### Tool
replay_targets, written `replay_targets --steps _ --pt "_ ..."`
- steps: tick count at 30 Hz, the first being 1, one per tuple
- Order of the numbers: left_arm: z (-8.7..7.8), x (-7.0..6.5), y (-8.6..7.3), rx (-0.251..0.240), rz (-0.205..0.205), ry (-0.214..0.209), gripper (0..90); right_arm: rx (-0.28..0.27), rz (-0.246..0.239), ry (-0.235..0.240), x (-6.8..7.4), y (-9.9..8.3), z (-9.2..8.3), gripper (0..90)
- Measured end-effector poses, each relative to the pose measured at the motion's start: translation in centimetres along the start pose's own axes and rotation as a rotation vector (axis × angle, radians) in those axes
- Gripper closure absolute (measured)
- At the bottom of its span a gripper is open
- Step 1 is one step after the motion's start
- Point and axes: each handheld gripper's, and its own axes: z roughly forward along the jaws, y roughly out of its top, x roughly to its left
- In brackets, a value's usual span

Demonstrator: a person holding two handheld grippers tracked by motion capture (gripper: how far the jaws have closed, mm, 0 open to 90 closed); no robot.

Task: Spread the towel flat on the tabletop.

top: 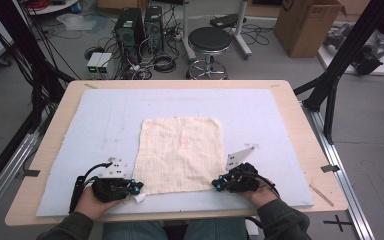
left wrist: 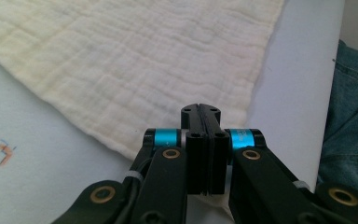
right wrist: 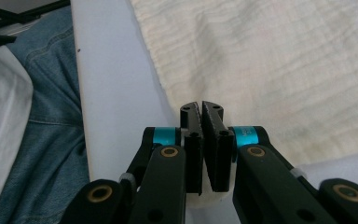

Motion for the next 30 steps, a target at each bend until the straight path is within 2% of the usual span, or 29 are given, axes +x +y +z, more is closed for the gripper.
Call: replay_targets --steps 4,6,8,10,13,16,18,20,23,27,30 --pt "-0.5 -0.2 -0.1 0.009 0.004 0.023 88.9 -0.009 0.009 0.014 0.1 0.0 -0.3 87.1" --pt "-0.6 -0.3 -0.1 0.009 0.01 0.021 89.0 -0.013 0.012 0.017 0.1 0.0 -0.4 87.1" --pt "-0.6 -0.6 -0.1 0.004 0.015 0.001 89.0 -0.014 0.013 0.024 0.2 0.0 -0.4 87.1" --pt "-0.4 -1.0 -0.2 -0.001 0.041 -0.032 87.8 -0.012 0.006 0.011 0.4 -0.1 -0.5 87.0" --pt "0.2 -1.3 0.0 0.01 0.042 -0.075 73.1 -0.009 0.011 0.008 0.5 -0.1 -0.6 86.6" --pt "0.3 -1.5 0.0 0.009 0.053 -0.085 62.5 -0.006 0.003 0.002 0.4 -0.2 -0.5 86.3" --pt "0.4 -1.6 0.0 0.009 0.056 -0.078 63.2 0.002 0.001 0.001 0.4 -0.2 -0.4 86.0" --pt "0.4 -1.6 0.0 0.011 0.076 -0.056 65.7 0.008 0.002 0.0 0.4 -0.2 -0.3 85.8" --pt "0.4 -1.7 0.0 0.011 0.078 -0.02 76.4 0.011 0.001 -0.004 0.3 -0.2 -0.3 85.8" --pt "0.4 -1.6 0.1 0.008 0.071 -0.024 86.7 0.016 0.001 -0.008 0.4 -0.1 -0.3 85.8" --pt "0.1 -1.7 0.1 0.014 0.076 -0.025 87.9 0.003 -0.005 -0.007 0.6 -0.1 -0.4 85.9"
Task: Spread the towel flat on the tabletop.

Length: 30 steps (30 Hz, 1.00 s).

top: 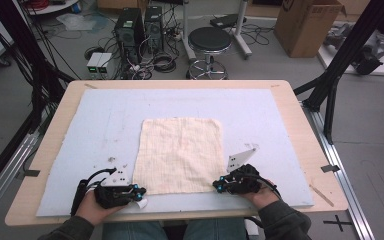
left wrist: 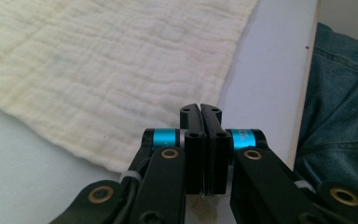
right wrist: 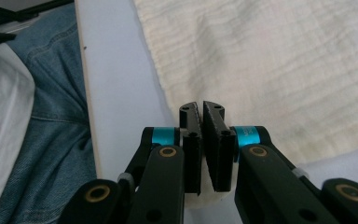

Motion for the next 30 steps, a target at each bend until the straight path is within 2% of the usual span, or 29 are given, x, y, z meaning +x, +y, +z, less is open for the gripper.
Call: replay_targets --steps 4,12,14,18,21,23,26,30 --pt "-0.6 0.0 -0.2 -0.027 -0.018 -0.008 88.2 -0.016 0.005 0.003 0.3 0.1 -0.3 86.2" --pt "-1.2 -0.5 -0.5 -0.032 -0.01 -0.026 87.3 -0.013 0.003 0.025 0.8 -0.3 -0.4 86.5" --pt "-1.3 -0.3 -0.5 -0.051 -0.037 -0.026 78.4 -0.023 0.007 0.026 0.8 -0.3 -0.5 84.3" --pt "-1.6 0.4 -0.4 -0.1 -0.061 -0.026 68.6 -0.074 0.031 0.019 0.4 -0.2 -0.9 74.8" --pt "-1.9 0.9 -0.3 -0.136 -0.086 0.001 62.4 -0.126 0.043 0.001 -0.1 0.0 -1.4 70.3" --pt "-2.1 1.1 -0.3 -0.166 -0.098 0.016 61.5 -0.151 0.057 -0.008 -0.4 0.0 -1.6 66.4" --pt "-2.2 1.4 -0.1 -0.185 -0.107 0.04 58.2 -0.183 0.088 -0.033 -1.0 -0.1 -1.8 58.2" --pt "-2.2 1.7 0.1 -0.202 -0.114 0.061 54.8 -0.189 0.105 -0.076 -1.5 0.0 -1.6 46.4"
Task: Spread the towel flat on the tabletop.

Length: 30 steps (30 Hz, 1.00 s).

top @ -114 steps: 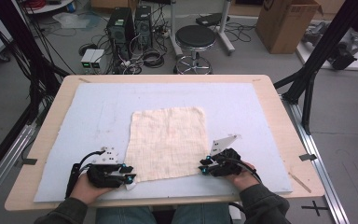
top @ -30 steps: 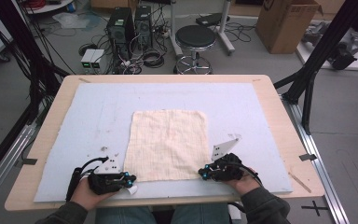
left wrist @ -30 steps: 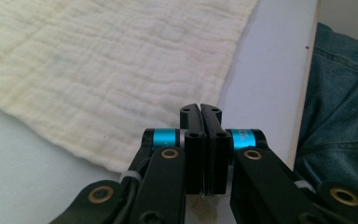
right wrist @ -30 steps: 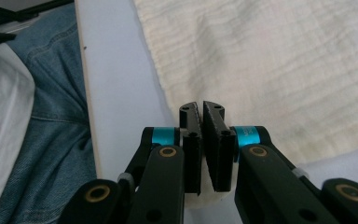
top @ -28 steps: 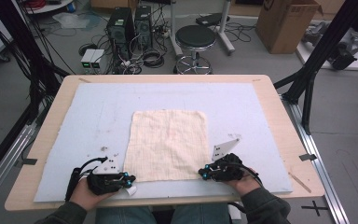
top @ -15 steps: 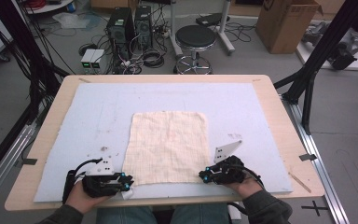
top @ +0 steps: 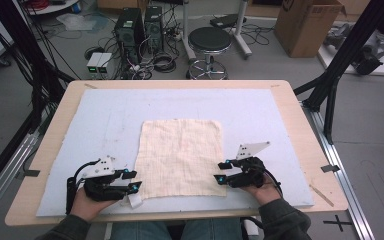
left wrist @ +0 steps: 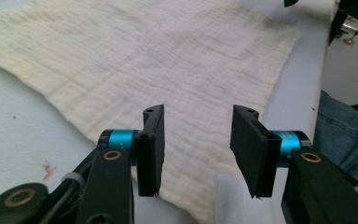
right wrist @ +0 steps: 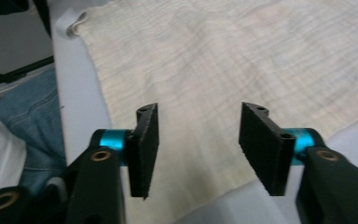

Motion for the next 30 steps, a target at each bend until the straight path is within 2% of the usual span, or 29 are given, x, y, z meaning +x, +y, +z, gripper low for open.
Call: replay_targets --steps 12,17,19,30 --pt "0.2 0.4 0.3 -0.011 -0.016 0.047 45.0 -0.022 0.005 -0.057 -0.7 0.5 0.3 30.9" --pt "0.3 0.5 0.4 -0.002 -0.021 0.073 41.9 -0.036 0.032 -0.072 -1.3 0.6 0.2 26.5" --pt "0.3 0.5 0.4 -0.003 -0.023 0.075 41.2 -0.032 0.043 -0.082 -1.4 0.6 0.2 25.9" --pt "0.3 0.6 0.4 0.004 -0.02 0.088 39.8 -0.016 0.027 -0.091 -1.5 0.6 0.5 25.9"
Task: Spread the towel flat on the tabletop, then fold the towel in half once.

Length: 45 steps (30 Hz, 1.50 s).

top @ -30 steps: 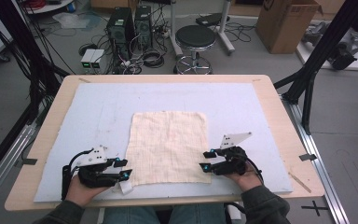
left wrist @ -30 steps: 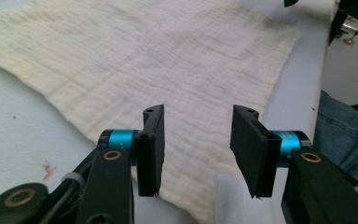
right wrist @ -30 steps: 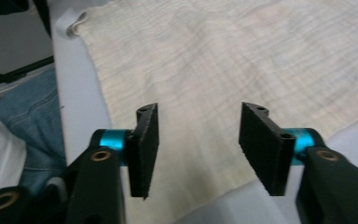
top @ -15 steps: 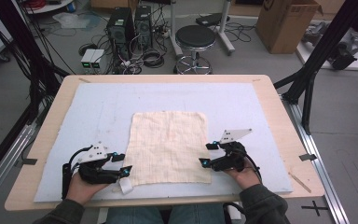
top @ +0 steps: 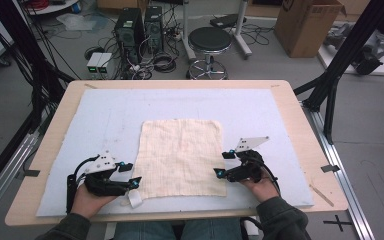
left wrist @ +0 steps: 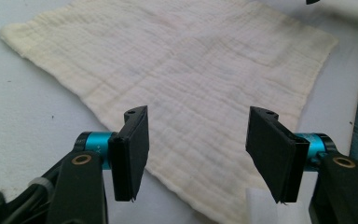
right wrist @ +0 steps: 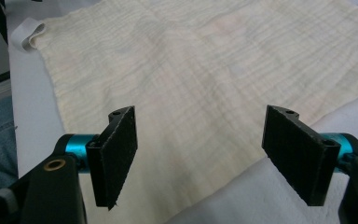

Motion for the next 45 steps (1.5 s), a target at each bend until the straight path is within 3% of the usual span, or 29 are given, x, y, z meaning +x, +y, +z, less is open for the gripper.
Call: replay_targets --steps 12,19,27,35,45 --pt "0.0 0.1 0.1 0.003 0.002 -0.003 38.7 0.012 -0.007 0.011 0.4 0.2 0.2 26.2" --pt "0.3 0.6 0.4 0.009 -0.023 0.008 38.4 0.025 0.007 0.005 -0.2 0.3 0.4 26.3" --pt "0.6 1.9 1.6 -0.004 -0.059 0.017 39.7 0.019 0.02 -0.017 -1.9 1.1 0.3 26.8" --pt "1.6 3.9 3.5 -0.001 -0.101 0.022 41.4 0.014 0.031 -0.034 -3.8 2.7 0.4 28.5" --pt "3.1 6.3 6.1 0.0 -0.118 0.071 44.2 0.029 0.037 -0.06 -6.5 5.3 0.7 31.8"
